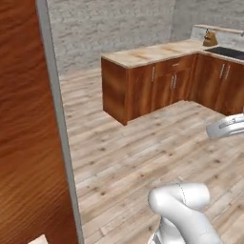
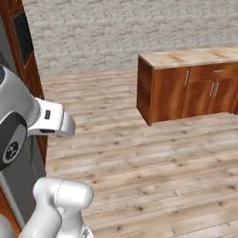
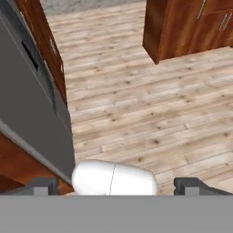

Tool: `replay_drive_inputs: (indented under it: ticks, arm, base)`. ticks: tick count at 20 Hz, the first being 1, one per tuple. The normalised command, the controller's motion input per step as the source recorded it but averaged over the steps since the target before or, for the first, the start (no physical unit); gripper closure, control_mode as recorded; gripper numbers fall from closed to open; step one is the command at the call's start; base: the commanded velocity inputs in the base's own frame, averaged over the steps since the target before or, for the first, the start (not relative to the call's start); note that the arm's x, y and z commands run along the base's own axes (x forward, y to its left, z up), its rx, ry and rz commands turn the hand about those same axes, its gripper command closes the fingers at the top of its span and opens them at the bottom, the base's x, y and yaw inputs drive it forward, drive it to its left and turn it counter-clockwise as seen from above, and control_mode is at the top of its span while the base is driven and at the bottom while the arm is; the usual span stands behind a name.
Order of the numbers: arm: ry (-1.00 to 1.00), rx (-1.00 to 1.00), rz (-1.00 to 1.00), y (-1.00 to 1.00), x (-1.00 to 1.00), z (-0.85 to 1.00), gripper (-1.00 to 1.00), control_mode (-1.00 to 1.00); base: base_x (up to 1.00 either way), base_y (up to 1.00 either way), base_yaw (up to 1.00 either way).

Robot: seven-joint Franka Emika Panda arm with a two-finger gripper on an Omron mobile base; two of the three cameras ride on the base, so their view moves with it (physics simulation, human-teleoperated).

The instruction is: Clear the mugs and bowl far away from the sink.

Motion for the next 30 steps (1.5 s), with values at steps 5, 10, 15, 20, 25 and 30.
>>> replay_drive_inputs:
  ticks: [5, 10, 15, 20, 25, 30]
  arm:
    - [0.00, 0.00, 0.00, 0.00, 0.00, 0.00, -1.00, 1.00]
    - [0.00, 0.00, 0.00, 0.00, 0.00, 0.00, -1.00, 1.00]
    - [0.00, 0.00, 0.00, 0.00, 0.00, 0.00, -1.00, 1.00]
    - [0.00, 0.00, 0.00, 0.00, 0.00, 0.00, -1.00, 1.00]
    - [0.00, 0.00, 0.00, 0.00, 0.00, 0.00, -1.00, 1.00]
    - [0.00, 0.00, 0.00, 0.00, 0.00, 0.00, -1.00, 1.00]
  base:
    - [0.00, 0.00, -1.00]
    - [0.34, -0.08, -0.84]
    - [1.00, -0.05, -0.27]
    - [1.00, 0.00, -0.03]
    - [1.00, -0.15, -0.02]
    - [1.00, -0.63, 0.13]
